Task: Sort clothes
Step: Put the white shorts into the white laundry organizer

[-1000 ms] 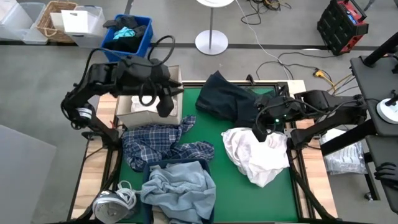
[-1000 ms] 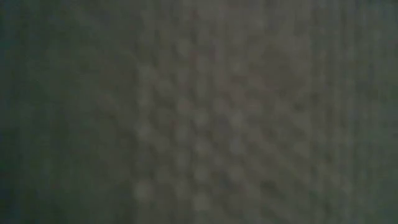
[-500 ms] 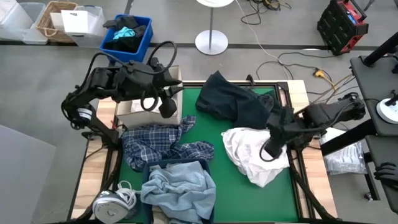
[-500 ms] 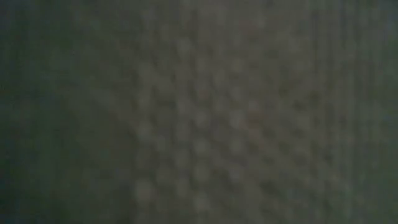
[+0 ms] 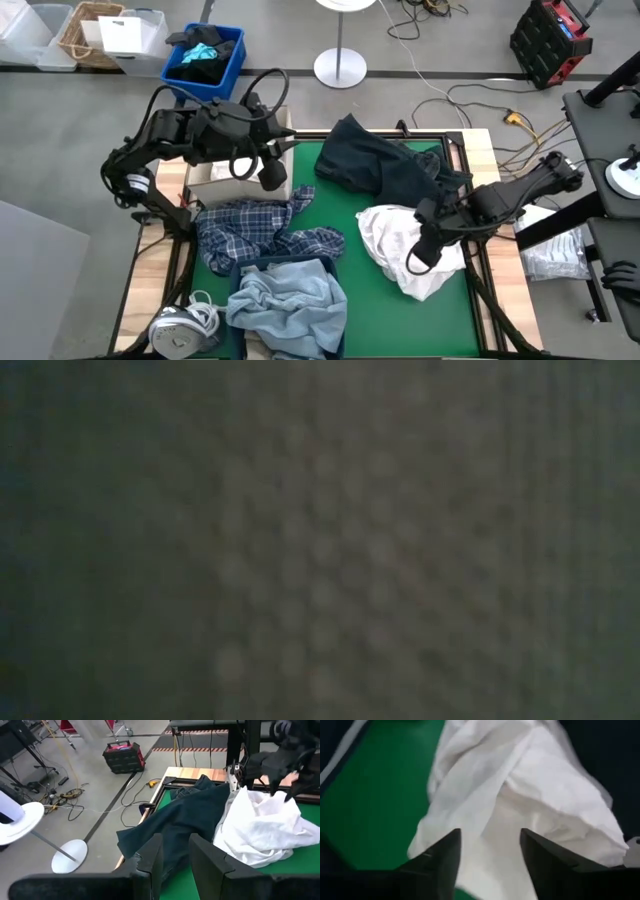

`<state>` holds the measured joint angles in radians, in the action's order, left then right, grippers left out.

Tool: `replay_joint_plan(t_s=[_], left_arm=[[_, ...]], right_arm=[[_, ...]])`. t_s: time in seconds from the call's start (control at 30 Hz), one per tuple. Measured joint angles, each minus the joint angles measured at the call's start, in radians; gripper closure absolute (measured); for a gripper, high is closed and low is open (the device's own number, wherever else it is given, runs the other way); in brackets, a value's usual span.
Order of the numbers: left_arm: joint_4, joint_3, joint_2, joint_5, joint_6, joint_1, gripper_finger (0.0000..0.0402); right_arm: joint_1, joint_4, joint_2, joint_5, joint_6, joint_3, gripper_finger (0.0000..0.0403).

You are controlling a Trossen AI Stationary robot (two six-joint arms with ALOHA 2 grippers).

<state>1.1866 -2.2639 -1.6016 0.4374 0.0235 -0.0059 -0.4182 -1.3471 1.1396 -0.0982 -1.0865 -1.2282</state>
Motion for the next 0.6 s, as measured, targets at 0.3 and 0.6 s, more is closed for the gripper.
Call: replay_joint_plan(t_s=[0.3,0.6], left_arm=[[0.0,0.0,0.0,-0.001,0.044,0.0,0.0326],[-0.04,0.0,0.0,-0.002,0.037,0.0,0.0326]], right_arm=[[0.02,0.008,0.177,-0.11,-0.142,0.019,0.0135],[0.101,0.004,0.353,-0.036,-0.121,0.022,0.0196]])
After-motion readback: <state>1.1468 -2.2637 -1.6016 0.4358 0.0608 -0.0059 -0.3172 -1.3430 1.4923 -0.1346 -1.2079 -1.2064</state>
